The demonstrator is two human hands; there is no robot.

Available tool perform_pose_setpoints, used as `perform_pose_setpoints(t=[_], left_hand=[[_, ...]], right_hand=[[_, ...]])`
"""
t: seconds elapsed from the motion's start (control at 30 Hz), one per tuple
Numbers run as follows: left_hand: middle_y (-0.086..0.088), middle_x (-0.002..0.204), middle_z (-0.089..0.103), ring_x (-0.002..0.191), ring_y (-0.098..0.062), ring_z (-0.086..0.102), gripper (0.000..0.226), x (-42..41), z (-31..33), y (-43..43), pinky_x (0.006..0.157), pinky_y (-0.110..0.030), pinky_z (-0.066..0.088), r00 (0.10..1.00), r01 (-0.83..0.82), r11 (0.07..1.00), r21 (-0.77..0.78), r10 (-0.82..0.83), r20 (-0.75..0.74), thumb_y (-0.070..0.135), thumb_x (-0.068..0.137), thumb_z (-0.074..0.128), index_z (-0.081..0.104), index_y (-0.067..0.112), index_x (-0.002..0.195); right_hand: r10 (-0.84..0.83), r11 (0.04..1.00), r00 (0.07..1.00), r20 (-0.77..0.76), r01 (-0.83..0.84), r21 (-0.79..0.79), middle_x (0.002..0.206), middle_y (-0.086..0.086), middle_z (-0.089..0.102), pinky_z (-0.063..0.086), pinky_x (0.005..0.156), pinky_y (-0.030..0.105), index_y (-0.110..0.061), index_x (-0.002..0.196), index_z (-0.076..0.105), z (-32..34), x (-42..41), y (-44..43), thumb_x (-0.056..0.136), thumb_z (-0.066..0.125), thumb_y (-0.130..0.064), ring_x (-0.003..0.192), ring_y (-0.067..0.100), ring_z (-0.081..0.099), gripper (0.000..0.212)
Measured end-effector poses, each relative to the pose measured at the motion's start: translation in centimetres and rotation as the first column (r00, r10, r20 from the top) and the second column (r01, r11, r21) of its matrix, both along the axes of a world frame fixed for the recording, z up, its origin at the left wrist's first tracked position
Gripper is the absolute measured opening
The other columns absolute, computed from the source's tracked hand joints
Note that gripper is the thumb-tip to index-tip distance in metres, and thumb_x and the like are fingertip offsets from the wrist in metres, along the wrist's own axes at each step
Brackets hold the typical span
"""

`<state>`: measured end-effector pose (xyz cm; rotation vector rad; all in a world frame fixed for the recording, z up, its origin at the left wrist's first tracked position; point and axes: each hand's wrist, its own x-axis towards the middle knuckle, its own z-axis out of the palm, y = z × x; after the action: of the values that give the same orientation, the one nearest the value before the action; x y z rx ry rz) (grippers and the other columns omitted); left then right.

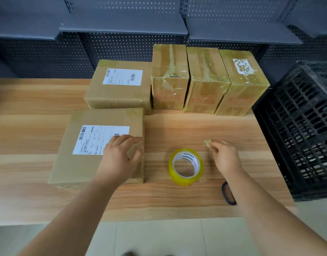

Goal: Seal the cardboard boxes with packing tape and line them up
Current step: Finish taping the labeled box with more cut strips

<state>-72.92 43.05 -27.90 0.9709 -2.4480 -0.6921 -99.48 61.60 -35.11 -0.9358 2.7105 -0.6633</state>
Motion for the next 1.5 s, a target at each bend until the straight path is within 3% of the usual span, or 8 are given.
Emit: perform_pose_setpoints(t=[0.17, 0.4, 0.6, 0.77, 0.93, 1.2, 1.33, 1.5], left_hand=[[0.002, 0.108, 0.069, 0.106, -0.027, 0.057, 0.044, 0.2, -0.4, -0.4, 0.092, -0.047, 0.048, 1.000, -0.010, 1.000, -0.008, 0.010, -0.011, 0.046, 0.084, 0.047, 0.073, 0.018, 0.107], [0.003, 0.105, 0.069, 0.104, -0.023, 0.056, 0.043, 0.2, -0.6, -0.4, 0.090, -0.039, 0.047, 0.997, -0.019, 0.999, -0.030, 0.016, -0.076, 0.043, 0.084, 0.047, 0.073, 0.017, 0.107], [0.007, 0.105, 0.068, 0.106, -0.018, 0.053, 0.040, 0.6, -0.6, -0.7, 0.090, -0.039, 0.047, 0.995, -0.025, 0.999, -0.023, 0.022, -0.102, 0.040, 0.084, 0.049, 0.072, 0.019, 0.108], [0.006, 0.105, 0.068, 0.105, -0.019, 0.055, 0.030, 1.2, -0.7, -0.6, 0.090, -0.037, 0.046, 0.995, -0.024, 0.999, -0.040, 0.020, -0.094, 0.032, 0.085, 0.059, 0.072, 0.018, 0.108], [0.004, 0.103, 0.069, 0.102, -0.021, 0.055, 0.032, 1.9, -0.7, -0.3, 0.088, -0.029, 0.041, 0.997, -0.016, 0.998, -0.061, 0.011, -0.078, 0.035, 0.086, 0.058, 0.072, 0.017, 0.109], [0.004, 0.105, 0.069, 0.103, -0.018, 0.052, 0.044, 2.8, -0.1, 0.0, 0.088, -0.027, 0.039, 0.996, -0.024, 0.998, -0.055, 0.019, -0.093, 0.044, 0.084, 0.048, 0.072, 0.017, 0.108], [0.001, 0.106, 0.069, 0.103, -0.021, 0.054, 0.034, 3.5, -0.3, -0.4, 0.088, -0.030, 0.041, 0.997, -0.028, 0.998, -0.059, 0.024, -0.071, 0.035, 0.083, 0.057, 0.072, 0.016, 0.107], [0.004, 0.098, 0.068, 0.096, -0.025, 0.056, 0.019, 4.1, -0.9, -0.7, 0.081, -0.038, 0.048, 0.999, -0.012, 0.997, -0.082, 0.009, -0.038, 0.026, 0.082, 0.062, 0.074, 0.016, 0.094]], right_hand=[[0.020, 0.989, 0.998, -0.059, -0.011, 0.146, 0.108, 0.000, 0.057, 0.047, 0.075, 0.034, -0.015, 0.106, 0.065, 0.2, -1.1, 0.2, 0.089, 0.068, -0.019, 0.103, 0.025, 0.055, 0.017], [0.219, 0.947, 0.967, -0.133, -0.178, 0.267, 0.132, -0.003, 0.056, 0.031, 0.105, 0.031, -0.016, 0.122, 0.069, 0.4, -1.0, 0.8, 0.096, 0.056, -0.034, 0.127, 0.019, 0.044, 0.035], [0.286, 0.838, 0.939, -0.193, -0.147, 0.525, 0.136, -0.008, 0.058, 0.025, 0.102, 0.034, -0.028, 0.138, 0.051, 1.4, 0.7, 1.6, 0.092, 0.039, -0.055, 0.127, 0.012, 0.048, 0.055], [0.064, 0.938, 0.989, -0.136, -0.013, 0.348, 0.085, 0.008, 0.071, 0.032, 0.095, 0.039, -0.017, 0.127, 0.046, 1.1, 1.5, 1.2, 0.104, 0.026, -0.028, 0.088, 0.028, 0.064, 0.033], [0.053, 0.960, 0.988, -0.148, -0.009, 0.281, 0.128, 0.007, 0.055, 0.035, 0.096, 0.039, -0.020, 0.132, 0.057, 0.4, 0.2, 1.2, 0.093, 0.061, -0.021, 0.115, 0.032, 0.049, 0.039], [0.078, 0.925, 0.995, -0.065, -0.048, 0.376, 0.125, -0.007, 0.059, 0.029, 0.095, 0.038, -0.031, 0.132, 0.045, 1.9, 0.0, 1.4, 0.078, 0.074, -0.046, 0.119, 0.018, 0.052, 0.064], [0.116, 0.930, 0.978, -0.174, -0.046, 0.365, 0.114, -0.010, 0.053, 0.022, 0.083, 0.035, -0.033, 0.122, 0.053, 2.9, 0.6, 1.6, 0.080, 0.072, -0.048, 0.115, 0.016, 0.050, 0.049], [-0.049, 0.977, 0.997, 0.066, 0.061, -0.203, 0.094, -0.006, 0.057, 0.039, 0.081, 0.030, -0.016, 0.105, 0.069, 4.9, 3.3, 0.0, 0.085, 0.074, -0.021, 0.090, 0.015, 0.054, 0.022]])
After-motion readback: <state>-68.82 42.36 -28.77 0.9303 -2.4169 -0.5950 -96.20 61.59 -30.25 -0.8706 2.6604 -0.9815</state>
